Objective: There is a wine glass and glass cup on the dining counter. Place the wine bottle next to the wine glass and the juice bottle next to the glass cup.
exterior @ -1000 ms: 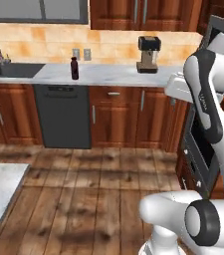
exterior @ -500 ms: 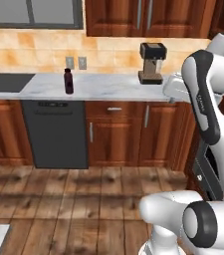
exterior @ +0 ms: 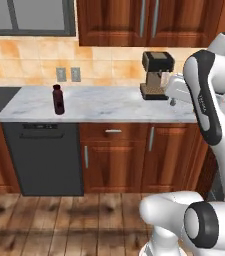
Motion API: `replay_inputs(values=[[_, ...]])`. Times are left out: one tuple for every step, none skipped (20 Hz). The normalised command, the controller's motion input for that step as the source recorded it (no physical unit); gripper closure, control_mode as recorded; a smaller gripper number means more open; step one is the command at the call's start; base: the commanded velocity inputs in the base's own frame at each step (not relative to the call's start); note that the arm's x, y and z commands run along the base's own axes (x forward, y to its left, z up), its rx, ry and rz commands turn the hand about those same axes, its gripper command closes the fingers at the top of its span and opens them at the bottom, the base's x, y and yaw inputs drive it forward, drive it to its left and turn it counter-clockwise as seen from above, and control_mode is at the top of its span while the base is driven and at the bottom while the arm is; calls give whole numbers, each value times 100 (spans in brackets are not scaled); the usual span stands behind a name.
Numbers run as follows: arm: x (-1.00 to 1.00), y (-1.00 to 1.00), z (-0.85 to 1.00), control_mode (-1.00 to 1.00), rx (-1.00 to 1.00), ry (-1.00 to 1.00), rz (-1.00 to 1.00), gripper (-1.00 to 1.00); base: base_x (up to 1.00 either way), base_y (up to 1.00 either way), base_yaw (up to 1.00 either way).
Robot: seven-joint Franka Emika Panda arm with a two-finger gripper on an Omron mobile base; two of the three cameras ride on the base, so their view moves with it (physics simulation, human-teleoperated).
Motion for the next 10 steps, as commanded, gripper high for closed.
replay_inputs(values=[[0, 0, 0, 100, 0, 0, 0, -100, 100, 0, -9], [0, 0, 0, 100, 0, 0, 0, -100, 100, 6, -14], [0, 0, 0, 100, 0, 0, 0, -100, 100, 24, -17], [0, 0, 0, 100, 0, 0, 0, -100, 100, 27, -18], [0, 0, 0, 100, 0, 0, 0, -100, 96, 39, -20], [0, 0, 0, 100, 0, 0, 0, -100, 86, 56, -22], [0, 0, 0, 100, 0, 0, 0, -100, 69, 75, -22], [0, 0, 0, 100, 0, 0, 0, -100, 58, 91, -22], [0, 0, 0, 100, 0, 0, 0, -100, 54, 96, -21], [0, 0, 0, 100, 0, 0, 0, -100, 44, 100, -19]])
